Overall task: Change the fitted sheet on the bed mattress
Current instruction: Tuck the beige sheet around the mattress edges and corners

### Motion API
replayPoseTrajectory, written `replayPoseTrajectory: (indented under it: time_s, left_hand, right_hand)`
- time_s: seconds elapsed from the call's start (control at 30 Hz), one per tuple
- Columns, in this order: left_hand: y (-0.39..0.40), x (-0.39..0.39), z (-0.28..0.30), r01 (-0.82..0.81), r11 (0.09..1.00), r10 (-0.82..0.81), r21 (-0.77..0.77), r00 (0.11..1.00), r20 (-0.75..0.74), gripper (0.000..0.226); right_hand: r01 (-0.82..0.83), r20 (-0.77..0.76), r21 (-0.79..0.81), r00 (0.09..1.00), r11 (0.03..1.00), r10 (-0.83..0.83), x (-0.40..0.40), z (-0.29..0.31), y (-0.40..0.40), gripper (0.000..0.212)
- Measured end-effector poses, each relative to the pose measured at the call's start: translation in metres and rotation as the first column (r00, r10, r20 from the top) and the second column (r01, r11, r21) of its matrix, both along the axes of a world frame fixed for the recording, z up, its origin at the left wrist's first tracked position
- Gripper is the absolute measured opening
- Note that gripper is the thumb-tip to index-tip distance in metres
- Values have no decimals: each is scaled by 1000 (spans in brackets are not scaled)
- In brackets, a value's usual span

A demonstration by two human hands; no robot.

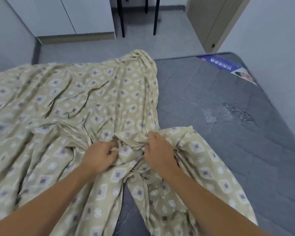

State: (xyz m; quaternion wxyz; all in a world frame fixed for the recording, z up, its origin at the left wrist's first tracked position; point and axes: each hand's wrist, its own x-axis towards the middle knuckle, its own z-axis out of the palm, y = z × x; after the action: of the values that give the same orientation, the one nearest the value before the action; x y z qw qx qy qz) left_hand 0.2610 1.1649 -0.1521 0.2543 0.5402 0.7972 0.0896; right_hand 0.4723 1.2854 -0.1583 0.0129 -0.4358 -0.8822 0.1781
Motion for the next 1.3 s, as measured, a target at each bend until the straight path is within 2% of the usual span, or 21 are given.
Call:
replayPoseTrajectory:
  time_s: [0.07,0.13,0.17,0.23,0.3,0.33,0.37,0.43,0.5,0.6,0.63,0.67,0.77,0.87,0.97,1.1,1.13,1.2,1.3]
  left_hand:
    - [-17,10,11,7,983,-12,-184,1000,-28,49]
    - [-13,16,24,-77,957,59,-280,996,-73,54]
    - [-4,18,31,-132,957,110,-258,989,-95,57]
    - [24,22,42,-191,979,179,-65,971,-155,61]
    - [62,29,40,-213,959,241,188,960,-142,48]
    - [81,32,32,-225,949,254,222,960,-116,44]
    - [98,34,20,-245,953,265,180,959,-96,49]
    - [115,35,-15,-290,957,288,4,948,-136,66]
    - [109,33,-62,-292,954,264,-67,925,-274,79]
    - [94,31,-105,-253,965,260,72,880,-398,76]
    - [95,29,-112,-249,962,272,110,870,-411,73]
    - [98,28,-118,-244,960,280,139,859,-428,72]
    - [99,28,-124,-218,957,284,189,834,-473,69]
    - [95,28,-127,-237,948,310,211,837,-451,69]
    - [93,26,-126,-246,945,318,216,847,-427,70]
    - [91,27,-127,-250,937,333,242,848,-413,69]
    - [92,27,-128,-248,936,334,249,847,-413,69]
    - [92,27,-129,-248,933,339,262,852,-399,69]
    - [93,25,-130,-253,925,349,283,860,-371,68]
  right_hand:
    - [-55,129,-284,987,957,95,13,22,-12,26]
    - [-24,111,-567,988,824,105,20,44,-2,21]
    - [-25,77,-620,993,784,92,20,53,10,21]
    - [38,-7,-532,999,846,-50,16,62,41,25]
    - [140,-134,-270,974,953,-181,10,60,71,26]
    - [167,-155,-184,968,969,-197,7,53,84,19]
    - [179,-119,-183,972,967,-203,3,43,95,14]
    - [264,-11,-376,957,888,-289,-5,18,115,25]
    - [337,38,-512,928,790,-371,-8,-5,133,26]
    - [288,15,-714,918,638,-397,-14,-21,153,33]
    - [243,13,-787,925,567,-379,-18,-22,156,31]
    - [203,14,-817,943,539,-333,-23,-21,157,31]
    - [78,-46,-832,977,550,-207,-29,-28,151,28]
    - [-11,-111,-871,978,491,-176,-24,-30,142,10]
    - [-26,-195,-842,946,538,-259,-17,-33,144,9]
    - [74,-217,-760,907,646,-360,-5,-46,162,8]
    - [101,-212,-738,904,667,-372,-5,-47,167,18]
    - [144,-218,-642,907,753,-360,-8,-46,173,28]
    - [233,-205,-477,908,847,-365,-18,-44,175,25]
